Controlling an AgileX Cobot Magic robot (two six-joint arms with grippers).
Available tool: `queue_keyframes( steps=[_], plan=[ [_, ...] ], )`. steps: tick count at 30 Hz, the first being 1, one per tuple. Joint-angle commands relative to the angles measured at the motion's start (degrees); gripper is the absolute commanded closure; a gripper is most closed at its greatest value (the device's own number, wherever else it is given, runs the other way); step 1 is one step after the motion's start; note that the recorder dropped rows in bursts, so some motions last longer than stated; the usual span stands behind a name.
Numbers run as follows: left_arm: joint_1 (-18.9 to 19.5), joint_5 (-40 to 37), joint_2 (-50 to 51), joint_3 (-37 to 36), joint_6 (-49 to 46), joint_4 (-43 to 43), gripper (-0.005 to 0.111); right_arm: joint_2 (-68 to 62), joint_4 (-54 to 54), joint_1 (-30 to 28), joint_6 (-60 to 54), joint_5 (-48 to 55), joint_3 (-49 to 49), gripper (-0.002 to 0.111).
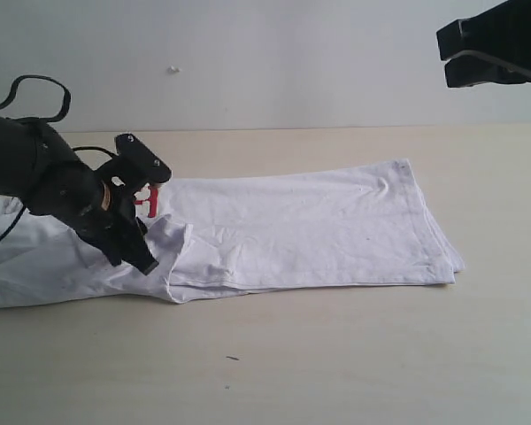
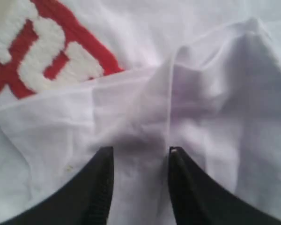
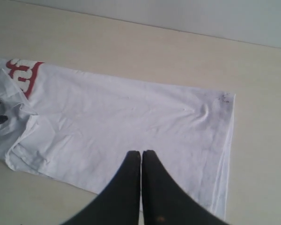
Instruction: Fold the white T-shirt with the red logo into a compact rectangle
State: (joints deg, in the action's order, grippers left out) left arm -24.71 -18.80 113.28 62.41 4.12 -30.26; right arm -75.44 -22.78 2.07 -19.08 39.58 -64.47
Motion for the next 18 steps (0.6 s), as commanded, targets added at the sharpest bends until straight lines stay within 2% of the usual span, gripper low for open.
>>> queue_keyframes(
  steps=[1,9,13,18],
  plan=[
    [0.73,0.92,0.41,0.22,5.66,-15.04,0.068,0.35,-4.24,-0.11,-3.95,-0.3,0.26,0.106],
    [2.43,-2.45,1.42,4.52,18.58,-32.54,0.068,0.35,-4.24,-0.11,-3.95,-0.3,0.26,0.106],
    [2.43,-2.73,1.42,8.63,20.37,-33.26,0.068,0.35,-4.22,-0.11,-3.95,-0.3,0.13,0.106],
    [2.43,-1.81,1.42,10.43,21.87,-33.26,0.068,0.35,-4.22,-0.11,-3.84,-0.42,0.12,0.106]
  ],
)
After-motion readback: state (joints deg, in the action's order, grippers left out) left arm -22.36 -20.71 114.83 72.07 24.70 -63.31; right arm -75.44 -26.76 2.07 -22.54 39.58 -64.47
